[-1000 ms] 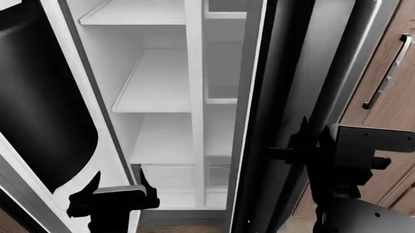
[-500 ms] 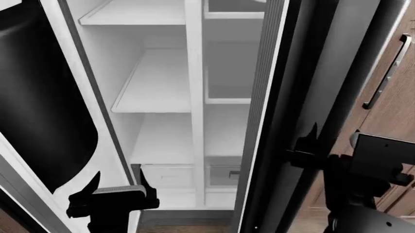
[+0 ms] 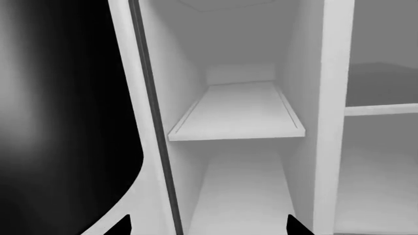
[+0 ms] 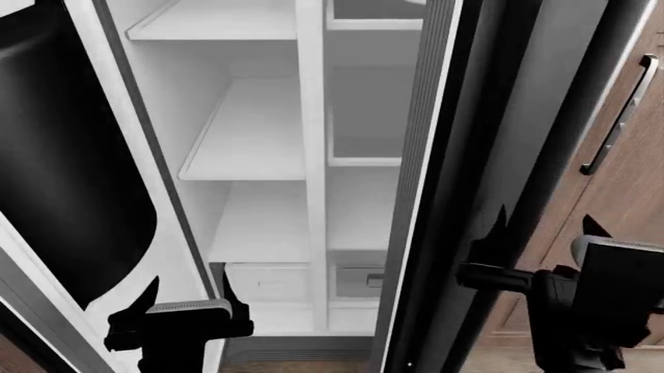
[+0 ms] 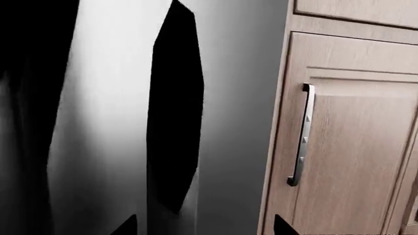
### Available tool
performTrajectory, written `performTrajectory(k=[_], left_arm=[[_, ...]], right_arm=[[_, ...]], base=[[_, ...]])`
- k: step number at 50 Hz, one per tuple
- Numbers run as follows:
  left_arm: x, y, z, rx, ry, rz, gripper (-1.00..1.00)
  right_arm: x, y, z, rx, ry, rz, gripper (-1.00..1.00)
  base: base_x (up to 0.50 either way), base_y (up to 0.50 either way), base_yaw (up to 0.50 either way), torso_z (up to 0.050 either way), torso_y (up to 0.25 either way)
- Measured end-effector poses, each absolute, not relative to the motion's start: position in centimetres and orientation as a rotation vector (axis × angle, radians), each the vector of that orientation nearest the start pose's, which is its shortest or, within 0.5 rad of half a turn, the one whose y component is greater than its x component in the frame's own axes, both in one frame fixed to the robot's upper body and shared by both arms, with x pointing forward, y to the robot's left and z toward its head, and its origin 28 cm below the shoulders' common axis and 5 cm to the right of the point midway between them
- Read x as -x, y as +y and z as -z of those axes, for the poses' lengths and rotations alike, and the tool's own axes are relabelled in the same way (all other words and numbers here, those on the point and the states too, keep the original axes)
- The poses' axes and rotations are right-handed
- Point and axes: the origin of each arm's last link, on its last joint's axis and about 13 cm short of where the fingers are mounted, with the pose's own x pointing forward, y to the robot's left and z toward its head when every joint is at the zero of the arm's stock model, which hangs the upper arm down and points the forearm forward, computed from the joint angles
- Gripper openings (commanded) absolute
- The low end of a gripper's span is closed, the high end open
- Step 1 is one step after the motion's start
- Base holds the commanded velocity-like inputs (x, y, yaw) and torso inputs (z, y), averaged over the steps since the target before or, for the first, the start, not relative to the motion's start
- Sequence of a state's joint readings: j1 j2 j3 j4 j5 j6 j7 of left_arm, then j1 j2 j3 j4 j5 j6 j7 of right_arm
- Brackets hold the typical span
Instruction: Open the fridge door
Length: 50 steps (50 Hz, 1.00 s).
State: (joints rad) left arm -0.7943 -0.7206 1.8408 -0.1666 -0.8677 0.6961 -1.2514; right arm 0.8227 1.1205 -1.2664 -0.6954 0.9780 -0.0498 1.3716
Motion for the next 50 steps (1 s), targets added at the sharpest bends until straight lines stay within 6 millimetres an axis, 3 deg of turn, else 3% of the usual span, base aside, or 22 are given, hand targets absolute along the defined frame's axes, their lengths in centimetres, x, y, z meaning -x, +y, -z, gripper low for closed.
performTrajectory(k=[11,31,50], left_arm=[[-21.1,22.6,-2.1,-0.114,-0.007,-0.157,1.0],[-21.1,22.6,-2.1,-0.115,-0.007,-0.155,1.0],[-21.2,22.5,-2.1,-0.112,-0.008,-0.158,1.0]], right_arm=[[-16.3,-12.2,-16.7,0.13,-0.172,0.242,1.0],[-15.2,-10.1,-18.1,0.229,-0.415,0.092,1.0],[-15.8,-7.1,-20.0,0.224,-0.531,-0.153,1.0]], base=[[0.0,0.0,0.0,0.0,0.0],[0.0,0.0,0.0,0.0,0.0],[0.0,0.0,0.0,0.0,0.0]])
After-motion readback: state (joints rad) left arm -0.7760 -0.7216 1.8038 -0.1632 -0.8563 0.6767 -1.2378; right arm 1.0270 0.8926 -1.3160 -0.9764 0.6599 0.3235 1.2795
